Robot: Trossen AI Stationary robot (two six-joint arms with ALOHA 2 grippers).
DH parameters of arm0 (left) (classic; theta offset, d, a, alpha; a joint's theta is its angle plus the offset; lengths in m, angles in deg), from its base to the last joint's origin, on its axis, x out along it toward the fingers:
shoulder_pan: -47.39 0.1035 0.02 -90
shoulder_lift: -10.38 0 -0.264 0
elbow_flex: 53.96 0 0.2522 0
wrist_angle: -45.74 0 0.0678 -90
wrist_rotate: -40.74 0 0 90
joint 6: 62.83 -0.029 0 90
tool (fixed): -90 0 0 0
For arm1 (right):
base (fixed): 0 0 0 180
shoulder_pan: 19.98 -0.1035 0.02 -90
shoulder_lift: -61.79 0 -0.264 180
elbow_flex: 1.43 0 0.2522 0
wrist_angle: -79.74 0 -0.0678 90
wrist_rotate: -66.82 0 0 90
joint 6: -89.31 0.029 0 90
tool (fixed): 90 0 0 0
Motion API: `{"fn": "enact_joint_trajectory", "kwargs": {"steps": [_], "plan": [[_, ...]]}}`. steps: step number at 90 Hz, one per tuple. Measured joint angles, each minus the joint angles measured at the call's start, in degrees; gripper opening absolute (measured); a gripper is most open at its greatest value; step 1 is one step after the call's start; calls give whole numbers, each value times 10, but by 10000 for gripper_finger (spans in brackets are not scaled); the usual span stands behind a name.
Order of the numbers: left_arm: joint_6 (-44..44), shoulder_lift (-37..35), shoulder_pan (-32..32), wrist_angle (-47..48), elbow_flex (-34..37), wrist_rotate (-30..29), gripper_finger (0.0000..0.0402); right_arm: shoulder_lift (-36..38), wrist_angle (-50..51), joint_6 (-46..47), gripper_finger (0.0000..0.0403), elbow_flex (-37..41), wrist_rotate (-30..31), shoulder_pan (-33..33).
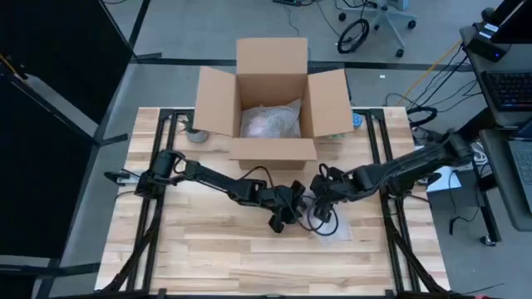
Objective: Wrap mug
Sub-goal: Wrap the orange mug with transparent bubble wrap
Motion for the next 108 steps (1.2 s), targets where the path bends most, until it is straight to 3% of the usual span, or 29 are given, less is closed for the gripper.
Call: {"fn": "enact_joint_trajectory", "kwargs": {"steps": [10,22,38,62,87,108], "plan": [[1,1,0,2,0,-2,150,13,39,5,121,-34,0,0],[3,3,0,9,2,-3,150,17,7,-8,121,-50,-11,-6],[3,5,0,17,4,-8,150,-26,17,12,121,-51,-9,-23],[3,6,-1,14,4,-13,150,-86,-16,-1,121,-56,33,-31],[2,6,-2,12,4,-30,150,-94,7,39,121,-53,39,-34],[0,4,-10,8,-5,-37,150,-97,29,57,121,-47,79,-68]]}}
